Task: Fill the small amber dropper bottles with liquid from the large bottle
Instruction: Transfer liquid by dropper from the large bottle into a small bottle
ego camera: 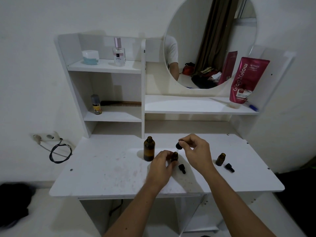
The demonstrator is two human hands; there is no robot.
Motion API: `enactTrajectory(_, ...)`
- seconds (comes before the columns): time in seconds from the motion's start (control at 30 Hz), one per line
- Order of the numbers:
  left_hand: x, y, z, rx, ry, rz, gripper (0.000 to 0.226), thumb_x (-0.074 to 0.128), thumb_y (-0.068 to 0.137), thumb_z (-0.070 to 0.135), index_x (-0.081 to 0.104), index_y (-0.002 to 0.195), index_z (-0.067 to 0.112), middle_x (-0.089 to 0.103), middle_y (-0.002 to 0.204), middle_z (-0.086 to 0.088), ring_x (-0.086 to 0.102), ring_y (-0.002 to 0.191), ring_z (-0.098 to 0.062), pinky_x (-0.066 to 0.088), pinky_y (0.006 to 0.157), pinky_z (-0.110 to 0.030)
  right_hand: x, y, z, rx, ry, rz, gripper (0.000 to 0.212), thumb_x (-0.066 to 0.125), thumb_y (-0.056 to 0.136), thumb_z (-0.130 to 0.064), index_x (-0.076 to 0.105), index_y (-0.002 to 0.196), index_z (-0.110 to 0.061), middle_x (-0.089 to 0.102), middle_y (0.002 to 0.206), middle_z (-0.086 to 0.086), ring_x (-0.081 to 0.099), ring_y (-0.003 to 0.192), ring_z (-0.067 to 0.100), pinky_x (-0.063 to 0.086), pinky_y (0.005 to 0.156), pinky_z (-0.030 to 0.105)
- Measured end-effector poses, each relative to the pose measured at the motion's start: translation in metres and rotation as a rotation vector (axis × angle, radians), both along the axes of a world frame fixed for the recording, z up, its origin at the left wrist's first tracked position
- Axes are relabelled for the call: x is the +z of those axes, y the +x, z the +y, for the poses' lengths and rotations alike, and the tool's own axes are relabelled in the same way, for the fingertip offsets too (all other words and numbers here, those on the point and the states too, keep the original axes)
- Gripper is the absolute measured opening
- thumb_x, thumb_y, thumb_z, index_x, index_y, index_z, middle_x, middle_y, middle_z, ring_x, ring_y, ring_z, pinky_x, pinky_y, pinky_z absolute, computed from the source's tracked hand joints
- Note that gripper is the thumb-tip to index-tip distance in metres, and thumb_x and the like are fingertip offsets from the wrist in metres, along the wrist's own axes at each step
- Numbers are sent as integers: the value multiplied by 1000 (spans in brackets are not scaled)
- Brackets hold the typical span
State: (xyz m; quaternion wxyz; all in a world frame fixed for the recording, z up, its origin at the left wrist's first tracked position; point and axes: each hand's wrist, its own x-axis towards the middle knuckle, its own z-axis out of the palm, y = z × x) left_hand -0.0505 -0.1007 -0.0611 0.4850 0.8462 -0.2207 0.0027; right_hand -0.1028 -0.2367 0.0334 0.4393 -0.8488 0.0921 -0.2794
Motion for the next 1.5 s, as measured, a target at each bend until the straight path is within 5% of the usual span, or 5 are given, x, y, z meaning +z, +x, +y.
enactTrajectory(0.53,11,-17,21,6,-136,58,41,70,96,40,60,133,24,63,126,15,61,114,-2,50,98,-18,33,-11,9,-36,108,-24,12,67,100,-17,74,109,-16,76,92,-12,68,88,-13,48,78,1)
enactTrajectory(0.87,20,-5,91,192,-289,100,20,84,85,26,67,93,23,72,91,8,68,84,-10,55,73,-17,78,13,37,58,231,-196,11,69,99,-21,75,109,-21,77,101,-9,72,98,3,55,89,17)
enactTrajectory(1.13,10,25,78,219,-232,126,73,89,77,40,53,139,23,55,129,15,56,116,-11,52,101,-31,73,41,59,104,232,-193,13,69,99,-18,75,109,-16,77,101,-9,72,96,1,53,86,11)
enactTrajectory(1.3,9,30,75,194,-205,129,49,84,85,31,63,129,25,67,120,14,64,113,-12,48,95,-21,59,51,66,125,168,-116,10,69,98,-17,75,106,-18,76,99,-13,70,93,-5,51,84,7)
enactTrajectory(1.5,8,31,75,207,-206,111,44,81,87,33,64,127,25,70,116,13,64,106,-10,53,97,-28,36,60,71,174,30,28,10,71,97,-20,75,106,-20,73,94,-17,68,88,-9,50,79,4)
